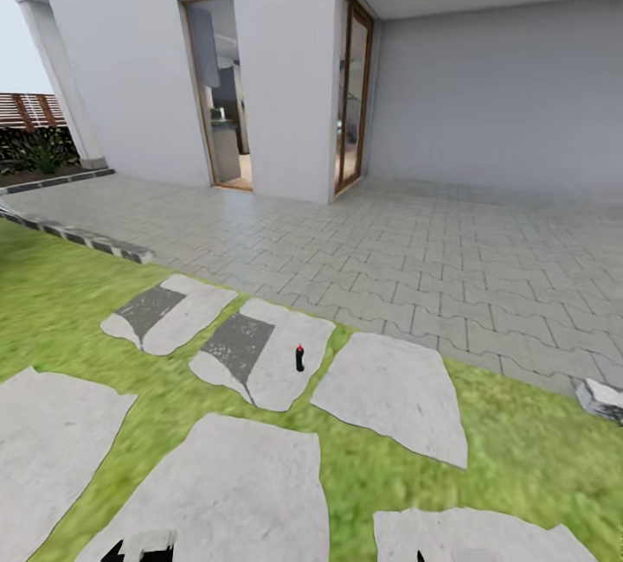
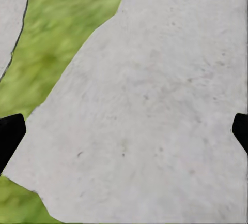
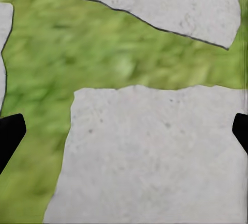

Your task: In the garden, pick up the pesticide atomizer on the floor and spray pesticide onto both trees until each tree trunk is fully covered.

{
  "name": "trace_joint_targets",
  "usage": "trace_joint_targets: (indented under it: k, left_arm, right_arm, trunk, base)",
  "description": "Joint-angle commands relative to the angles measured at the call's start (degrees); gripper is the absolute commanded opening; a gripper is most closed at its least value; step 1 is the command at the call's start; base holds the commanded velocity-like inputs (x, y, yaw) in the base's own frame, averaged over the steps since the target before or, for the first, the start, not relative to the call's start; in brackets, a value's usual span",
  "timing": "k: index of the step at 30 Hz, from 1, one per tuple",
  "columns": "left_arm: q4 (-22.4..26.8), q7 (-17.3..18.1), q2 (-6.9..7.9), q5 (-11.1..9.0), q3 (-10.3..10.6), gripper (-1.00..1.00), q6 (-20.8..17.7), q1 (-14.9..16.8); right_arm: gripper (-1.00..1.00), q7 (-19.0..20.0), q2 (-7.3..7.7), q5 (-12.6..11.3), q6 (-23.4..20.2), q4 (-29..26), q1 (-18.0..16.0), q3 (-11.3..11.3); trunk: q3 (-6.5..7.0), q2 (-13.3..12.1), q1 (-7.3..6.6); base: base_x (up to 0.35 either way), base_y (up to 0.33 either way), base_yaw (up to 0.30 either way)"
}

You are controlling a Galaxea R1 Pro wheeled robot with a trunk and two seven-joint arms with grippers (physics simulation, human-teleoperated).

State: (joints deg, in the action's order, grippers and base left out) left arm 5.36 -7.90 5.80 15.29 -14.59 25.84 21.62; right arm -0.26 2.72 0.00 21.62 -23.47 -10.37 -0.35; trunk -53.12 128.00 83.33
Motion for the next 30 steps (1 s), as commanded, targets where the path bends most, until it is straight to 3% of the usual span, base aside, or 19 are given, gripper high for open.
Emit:
trace_joint_targets:
  k: [1,8,30]
  left_arm:
    - [0.0,0.0,0.0,0.0,0.0,1.0,0.0,0.0]
    - [0.0,0.0,0.0,0.09,0.02,1.0,0.0,0.0]
    - [0.0,-0.01,0.0,0.09,0.0,1.0,0.0,0.0]
  right_arm:
    - [1.0,0.0,0.0,0.0,0.0,0.0,0.0,0.0]
    - [1.0,0.0,0.0,0.0,0.0,0.0,0.0,0.0]
    - [1.0,0.0,0.0,0.0,0.0,0.0,0.0,0.09]
  trunk:
    - [0.0,0.0,0.0]
    - [0.0,0.0,0.0]
    - [0.0,0.0,0.0]
  base:
    - [0.339,0.0,-0.254]
    - [0.338,-0.004,-0.246]
    - [0.338,-0.088,-0.005]
